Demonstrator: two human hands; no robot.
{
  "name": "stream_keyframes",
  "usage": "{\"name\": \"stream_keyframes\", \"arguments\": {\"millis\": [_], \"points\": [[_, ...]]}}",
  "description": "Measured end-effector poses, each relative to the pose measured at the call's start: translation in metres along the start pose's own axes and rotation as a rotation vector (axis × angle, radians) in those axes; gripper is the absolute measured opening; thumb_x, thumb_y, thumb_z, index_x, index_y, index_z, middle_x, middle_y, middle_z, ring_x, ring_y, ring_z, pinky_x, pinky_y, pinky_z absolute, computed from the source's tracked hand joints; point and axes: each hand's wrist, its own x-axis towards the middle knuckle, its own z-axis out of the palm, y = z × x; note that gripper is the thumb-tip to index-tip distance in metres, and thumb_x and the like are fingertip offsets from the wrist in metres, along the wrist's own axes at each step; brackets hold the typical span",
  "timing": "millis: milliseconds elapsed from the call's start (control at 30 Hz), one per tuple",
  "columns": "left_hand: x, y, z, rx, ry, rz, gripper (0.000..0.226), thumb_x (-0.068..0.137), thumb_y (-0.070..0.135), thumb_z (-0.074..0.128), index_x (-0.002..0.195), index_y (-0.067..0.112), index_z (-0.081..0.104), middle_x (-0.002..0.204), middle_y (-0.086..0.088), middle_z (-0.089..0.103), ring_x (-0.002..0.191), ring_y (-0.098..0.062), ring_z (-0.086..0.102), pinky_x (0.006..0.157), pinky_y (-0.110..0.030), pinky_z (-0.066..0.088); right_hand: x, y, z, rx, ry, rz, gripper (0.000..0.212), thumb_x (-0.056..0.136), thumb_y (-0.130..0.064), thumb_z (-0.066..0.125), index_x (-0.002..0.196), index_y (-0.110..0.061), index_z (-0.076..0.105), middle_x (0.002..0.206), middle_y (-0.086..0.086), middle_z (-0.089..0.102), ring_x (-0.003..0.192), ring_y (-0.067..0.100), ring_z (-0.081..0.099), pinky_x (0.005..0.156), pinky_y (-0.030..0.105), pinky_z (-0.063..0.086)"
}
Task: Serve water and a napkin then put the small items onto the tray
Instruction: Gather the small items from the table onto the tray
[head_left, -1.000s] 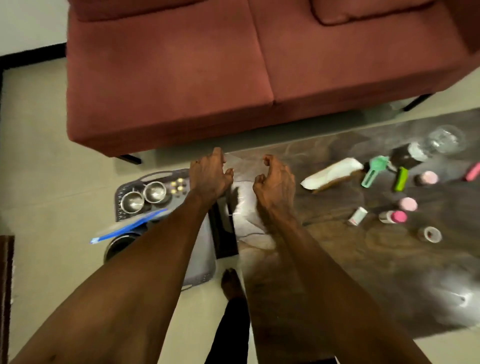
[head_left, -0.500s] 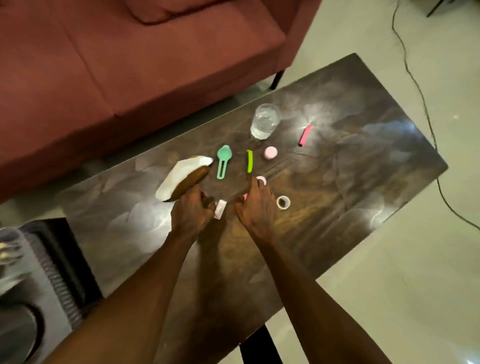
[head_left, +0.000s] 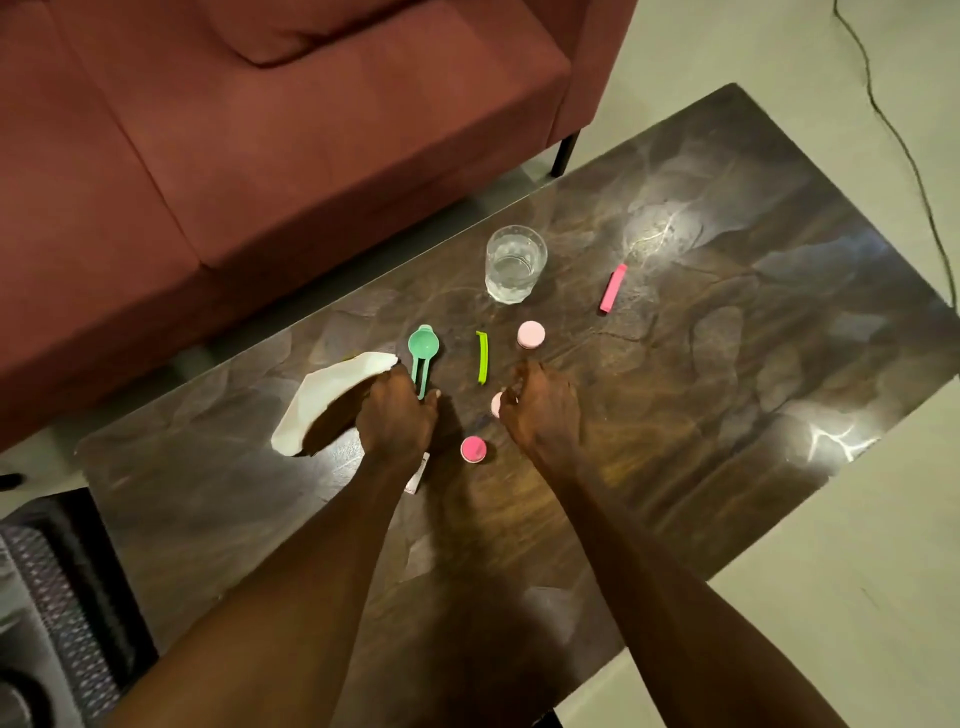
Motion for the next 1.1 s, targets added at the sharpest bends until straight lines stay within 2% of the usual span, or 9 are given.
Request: {"name": "stream_keyframes", "arguments": {"millis": [167, 367, 500, 633, 733, 800, 1000, 1100], "points": [[0.014, 0.002, 0.006, 0.033, -0.011, -0.046, 0.041, 0.090, 0.040, 0.064, 0.112, 0.006, 0.055, 0.113, -0.013, 0.063, 0.107, -0.034, 0.061, 0.084, -0.043, 0.049, 0.022, -0.013, 0.016, 0.012, -0.030, -0.064, 0.023, 0.087, -0.030, 0.061, 0.100, -0.012, 0.058, 0.102, 0.012, 0.066, 0.099, 0.037, 0.061, 0.081, 0.044, 0.047], [0.025, 0.003, 0.013, 0.073, -0.037, -0.025, 0.047, 0.090, 0.041, 0.064, 0.120, 0.006, 0.051, 0.117, -0.014, 0.061, 0.109, -0.034, 0.060, 0.084, -0.043, 0.050, 0.038, -0.022, 0.025, -0.010, -0.040, -0.052, 0.034, 0.088, -0.038, 0.064, 0.105, -0.009, 0.056, 0.107, 0.014, 0.065, 0.104, 0.037, 0.061, 0.085, 0.045, 0.047], [0.027, 0.001, 0.020, 0.059, -0.019, 0.013, 0.056, 0.093, 0.038, 0.060, 0.134, 0.006, 0.040, 0.120, -0.015, 0.060, 0.111, -0.035, 0.060, 0.086, -0.045, 0.050, 0.046, -0.025, 0.024, -0.004, -0.055, -0.040, 0.031, 0.086, -0.031, 0.065, 0.107, -0.009, 0.057, 0.108, 0.015, 0.066, 0.104, 0.038, 0.062, 0.086, 0.043, 0.047], [0.028, 0.016, 0.024, 0.048, 0.022, 0.098, 0.043, 0.093, 0.040, 0.057, 0.123, 0.010, 0.047, 0.109, -0.010, 0.065, 0.101, -0.030, 0.063, 0.079, -0.041, 0.052, 0.048, -0.021, 0.007, 0.160, 0.049, 0.011, 0.024, 0.081, -0.029, 0.066, 0.098, -0.012, 0.064, 0.097, 0.011, 0.069, 0.097, 0.036, 0.063, 0.083, 0.043, 0.050], [0.034, 0.050, 0.030, -0.017, 0.011, 0.185, 0.034, 0.093, 0.042, 0.056, 0.109, 0.012, 0.053, 0.100, -0.009, 0.065, 0.093, -0.028, 0.063, 0.075, -0.041, 0.054, 0.056, 0.002, -0.019, 0.232, 0.159, 0.118, 0.025, 0.081, -0.037, 0.067, 0.098, -0.019, 0.064, 0.094, 0.008, 0.071, 0.095, 0.033, 0.065, 0.083, 0.042, 0.051], [0.039, 0.076, 0.037, -0.031, -0.009, 0.227, 0.033, 0.093, 0.044, 0.055, 0.102, 0.012, 0.055, 0.100, -0.011, 0.066, 0.096, -0.032, 0.062, 0.077, -0.041, 0.051, 0.064, 0.027, -0.036, 0.270, 0.203, 0.182, 0.027, 0.079, -0.038, 0.067, 0.098, -0.020, 0.064, 0.091, 0.006, 0.071, 0.093, 0.032, 0.066, 0.083, 0.045, 0.052], [0.056, 0.171, 0.072, -0.042, -0.098, 0.370, 0.032, 0.093, 0.042, 0.056, 0.106, 0.012, 0.057, 0.109, -0.016, 0.063, 0.105, -0.035, 0.057, 0.086, -0.042, 0.045, 0.083, 0.111, -0.086, 0.221, 0.279, 0.320, 0.026, 0.079, -0.027, 0.067, 0.102, -0.015, 0.064, 0.098, 0.011, 0.069, 0.100, 0.037, 0.063, 0.085, 0.044, 0.049], [0.074, 0.208, 0.097, -0.038, -0.121, 0.418, 0.032, 0.091, 0.042, 0.059, 0.100, 0.012, 0.058, 0.105, -0.018, 0.063, 0.103, -0.038, 0.057, 0.083, -0.042, 0.044, 0.086, 0.147, -0.098, 0.183, 0.287, 0.373, 0.023, 0.082, -0.028, 0.065, 0.101, -0.014, 0.064, 0.098, 0.014, 0.067, 0.100, 0.039, 0.061, 0.083, 0.043, 0.048]]}}
